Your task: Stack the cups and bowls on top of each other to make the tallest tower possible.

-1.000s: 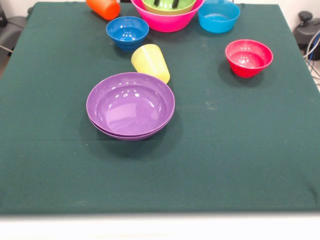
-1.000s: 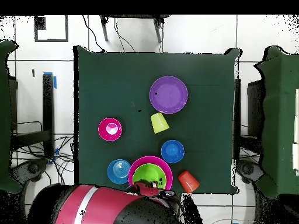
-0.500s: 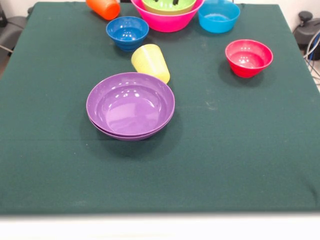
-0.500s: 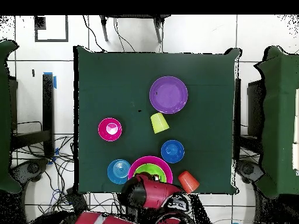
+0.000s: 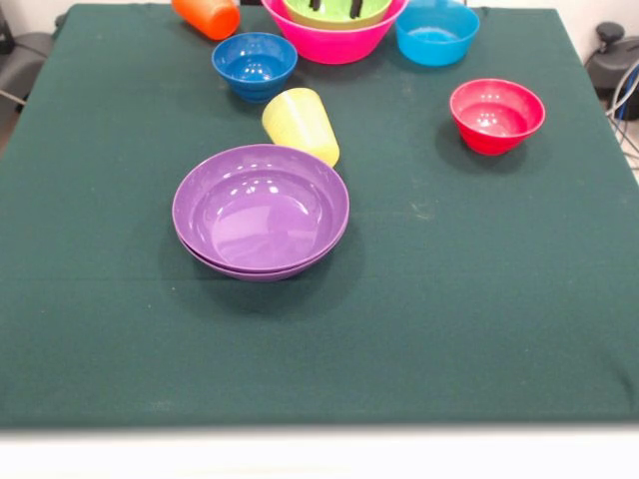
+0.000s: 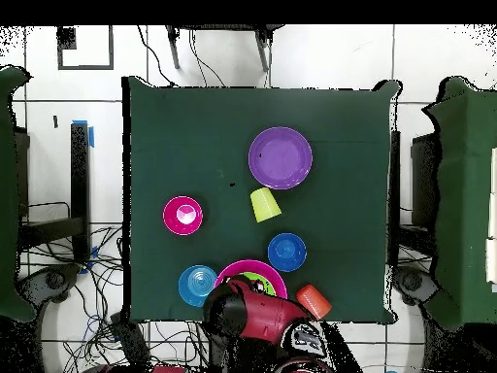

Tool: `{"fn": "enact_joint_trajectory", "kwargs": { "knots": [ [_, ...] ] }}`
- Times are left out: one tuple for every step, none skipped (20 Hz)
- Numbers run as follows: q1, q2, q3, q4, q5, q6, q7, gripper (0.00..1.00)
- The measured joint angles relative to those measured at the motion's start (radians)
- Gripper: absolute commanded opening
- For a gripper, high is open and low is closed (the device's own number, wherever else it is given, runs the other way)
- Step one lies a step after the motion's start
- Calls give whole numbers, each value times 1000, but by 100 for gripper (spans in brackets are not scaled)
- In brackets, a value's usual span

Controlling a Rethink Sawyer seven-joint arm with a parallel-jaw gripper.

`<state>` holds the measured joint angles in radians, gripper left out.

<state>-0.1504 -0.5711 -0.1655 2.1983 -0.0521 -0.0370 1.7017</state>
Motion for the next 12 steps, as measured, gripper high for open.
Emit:
{"fn": "enact_joint_trajectory", "kwargs": {
  "knots": [
    [1, 0, 4, 0, 5, 0, 5, 100],
    [1, 0, 8, 0, 15, 0, 18, 100],
    [2, 0, 11, 0, 21, 0, 28, 100],
    [3, 0, 11, 0, 24, 0, 33, 100],
    [4, 0, 12, 0, 28, 0, 44, 100],
    [5, 0, 13, 0, 32, 0, 55, 100],
    [6, 0, 14, 0, 34, 0, 63, 100],
    [6, 0, 14, 0, 35, 0, 69, 100],
    [7, 0, 15, 0, 35, 0, 74, 100],
    [7, 0, 16, 0, 35, 0, 80, 100],
    [9, 1, 16, -1, 35, 0, 86, 100],
    [10, 3, 16, -2, 35, 0, 92, 100]
  ]
}}
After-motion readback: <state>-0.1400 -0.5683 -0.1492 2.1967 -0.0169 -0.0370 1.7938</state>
